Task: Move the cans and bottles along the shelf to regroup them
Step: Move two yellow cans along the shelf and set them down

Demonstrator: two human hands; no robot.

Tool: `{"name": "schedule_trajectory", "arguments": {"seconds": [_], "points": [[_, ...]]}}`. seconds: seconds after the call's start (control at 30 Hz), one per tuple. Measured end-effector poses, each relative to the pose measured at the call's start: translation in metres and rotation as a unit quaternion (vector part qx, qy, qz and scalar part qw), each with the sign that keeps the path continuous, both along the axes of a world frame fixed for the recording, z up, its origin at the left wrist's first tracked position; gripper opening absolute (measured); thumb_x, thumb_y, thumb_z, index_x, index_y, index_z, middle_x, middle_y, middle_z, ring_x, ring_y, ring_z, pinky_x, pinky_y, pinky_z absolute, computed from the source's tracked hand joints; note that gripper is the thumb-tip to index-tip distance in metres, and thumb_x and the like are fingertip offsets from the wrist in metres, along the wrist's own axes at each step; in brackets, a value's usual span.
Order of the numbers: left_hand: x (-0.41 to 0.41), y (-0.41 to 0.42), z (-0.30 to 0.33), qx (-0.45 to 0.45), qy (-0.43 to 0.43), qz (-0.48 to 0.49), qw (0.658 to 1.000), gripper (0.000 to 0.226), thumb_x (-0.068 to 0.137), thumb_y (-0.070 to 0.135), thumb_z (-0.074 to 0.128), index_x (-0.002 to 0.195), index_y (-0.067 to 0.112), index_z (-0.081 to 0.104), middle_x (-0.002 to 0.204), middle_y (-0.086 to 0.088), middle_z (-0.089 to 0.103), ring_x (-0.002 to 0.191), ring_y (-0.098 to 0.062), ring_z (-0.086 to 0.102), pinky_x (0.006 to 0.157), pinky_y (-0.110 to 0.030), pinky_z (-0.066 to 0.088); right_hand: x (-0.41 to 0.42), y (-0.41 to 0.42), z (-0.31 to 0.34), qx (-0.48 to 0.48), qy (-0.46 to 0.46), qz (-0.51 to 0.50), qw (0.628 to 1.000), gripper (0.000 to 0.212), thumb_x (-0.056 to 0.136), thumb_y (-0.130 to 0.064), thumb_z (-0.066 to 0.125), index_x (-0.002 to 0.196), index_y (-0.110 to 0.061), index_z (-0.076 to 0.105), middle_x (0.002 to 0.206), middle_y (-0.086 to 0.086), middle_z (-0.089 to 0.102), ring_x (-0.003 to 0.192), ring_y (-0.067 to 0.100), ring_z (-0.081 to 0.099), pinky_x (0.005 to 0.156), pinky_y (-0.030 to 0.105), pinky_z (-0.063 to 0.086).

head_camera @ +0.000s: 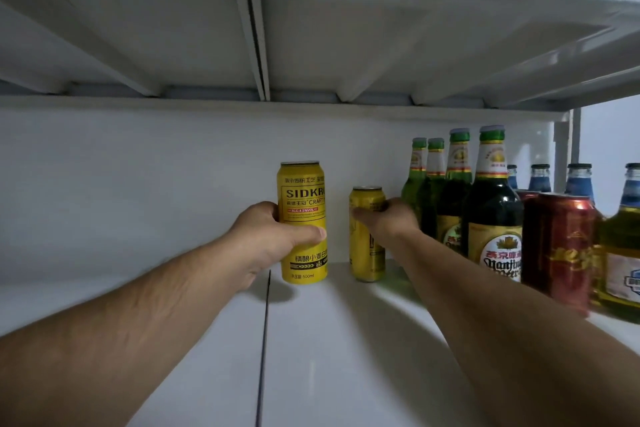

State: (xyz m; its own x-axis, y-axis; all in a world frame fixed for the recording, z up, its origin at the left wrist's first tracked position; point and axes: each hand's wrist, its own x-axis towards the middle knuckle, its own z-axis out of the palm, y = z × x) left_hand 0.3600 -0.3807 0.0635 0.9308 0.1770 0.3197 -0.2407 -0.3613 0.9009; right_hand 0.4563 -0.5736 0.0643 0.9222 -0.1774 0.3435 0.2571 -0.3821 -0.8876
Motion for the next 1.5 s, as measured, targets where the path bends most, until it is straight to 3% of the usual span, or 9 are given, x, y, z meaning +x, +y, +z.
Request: {"name": "schedule_trajectory", "arguments": {"seconds": [0.4,0.63,0.77,0.83,0.93,1.03,1.27,1.4,1.5], "points": [[0.006,-0.026,-0.014,0.007,0.020,0.015,1.000,0.040,0.070,0.021,0.095,0.103,0.020,0.073,0.099,-0.001,0.081,0.095,-0.022,0.078,0.098,-0.047,0.059,-0.001,-0.004,-0.004,-0.032,0.023,0.037,0.999,0.043,0.090,-0.042,0.069,0.117,-0.008,0.063,0.109,0.013,0.067,0.097,0.030,0.064,0.084,0.038,0.053],[0.011,-0.049,-0.011,0.015,0.018,0.008,1.000,0.039,0.070,0.019,0.094,0.101,0.020,0.071,0.101,-0.002,0.080,0.095,-0.022,0.077,0.095,-0.045,0.060,-0.044,-0.022,0.000,-0.185,0.055,0.043,0.980,0.032,0.096,-0.009,0.055,0.126,0.004,0.060,0.129,0.021,0.062,0.120,0.036,0.059,0.088,0.035,0.048],[0.020,-0.064,-0.009,0.019,0.022,0.005,1.000,0.040,0.070,0.019,0.094,0.102,0.019,0.071,0.102,-0.003,0.079,0.093,-0.022,0.077,0.092,-0.041,0.062,-0.074,-0.028,-0.004,-0.311,0.072,0.059,0.946,0.029,0.098,-0.010,0.051,0.122,0.004,0.060,0.124,0.022,0.063,0.109,0.036,0.061,0.079,0.032,0.043],[0.026,-0.071,-0.010,0.013,0.025,0.001,1.000,0.038,0.071,0.018,0.093,0.101,0.019,0.070,0.102,-0.004,0.079,0.091,-0.021,0.077,0.086,-0.037,0.062,-0.085,-0.027,-0.009,-0.372,0.059,0.072,0.923,0.031,0.100,-0.011,0.047,0.127,0.001,0.057,0.125,0.018,0.062,0.109,0.033,0.060,0.087,0.031,0.047],[0.033,-0.083,-0.012,0.004,0.033,-0.004,0.999,0.036,0.073,0.017,0.093,0.100,0.020,0.068,0.102,-0.004,0.078,0.091,-0.021,0.076,0.083,-0.036,0.062,-0.094,-0.032,-0.015,-0.483,0.065,0.102,0.867,0.034,0.103,-0.012,0.042,0.133,-0.004,0.055,0.129,0.012,0.060,0.119,0.031,0.056,0.102,0.039,0.048],[0.040,-0.094,-0.019,0.007,0.045,0.006,0.999,0.044,0.072,0.021,0.093,0.107,0.018,0.068,0.105,-0.005,0.078,0.096,-0.024,0.076,0.092,-0.043,0.062,-0.093,-0.038,-0.015,-0.433,0.059,0.089,0.895,0.034,0.096,-0.003,0.051,0.129,-0.008,0.052,0.121,0.010,0.060,0.109,0.027,0.061,0.096,0.038,0.054],[0.047,-0.112,-0.028,0.016,0.053,0.020,0.998,0.051,0.069,0.022,0.093,0.114,0.017,0.068,0.108,-0.006,0.077,0.098,-0.026,0.075,0.094,-0.047,0.062,-0.094,-0.050,-0.020,-0.459,0.029,0.091,0.883,0.032,0.094,-0.005,0.054,0.126,-0.005,0.055,0.119,0.015,0.062,0.109,0.032,0.063,0.086,0.032,0.052],[0.048,-0.118,-0.030,0.014,0.058,0.027,0.998,0.044,0.072,0.020,0.093,0.108,0.019,0.067,0.108,-0.007,0.077,0.097,-0.026,0.075,0.094,-0.046,0.062,-0.099,-0.053,-0.021,-0.493,0.050,0.102,0.863,0.037,0.098,-0.005,0.050,0.136,-0.009,0.050,0.125,0.012,0.059,0.113,0.027,0.060,0.097,0.034,0.052],[0.048,-0.121,-0.031,0.006,0.063,0.027,0.998,0.041,0.073,0.021,0.093,0.104,0.019,0.066,0.107,-0.007,0.076,0.098,-0.026,0.075,0.094,-0.045,0.061,-0.099,-0.058,-0.022,-0.490,0.051,0.116,0.862,0.037,0.099,-0.006,0.048,0.136,-0.010,0.050,0.122,0.010,0.060,0.110,0.025,0.061,0.096,0.032,0.052]]}}
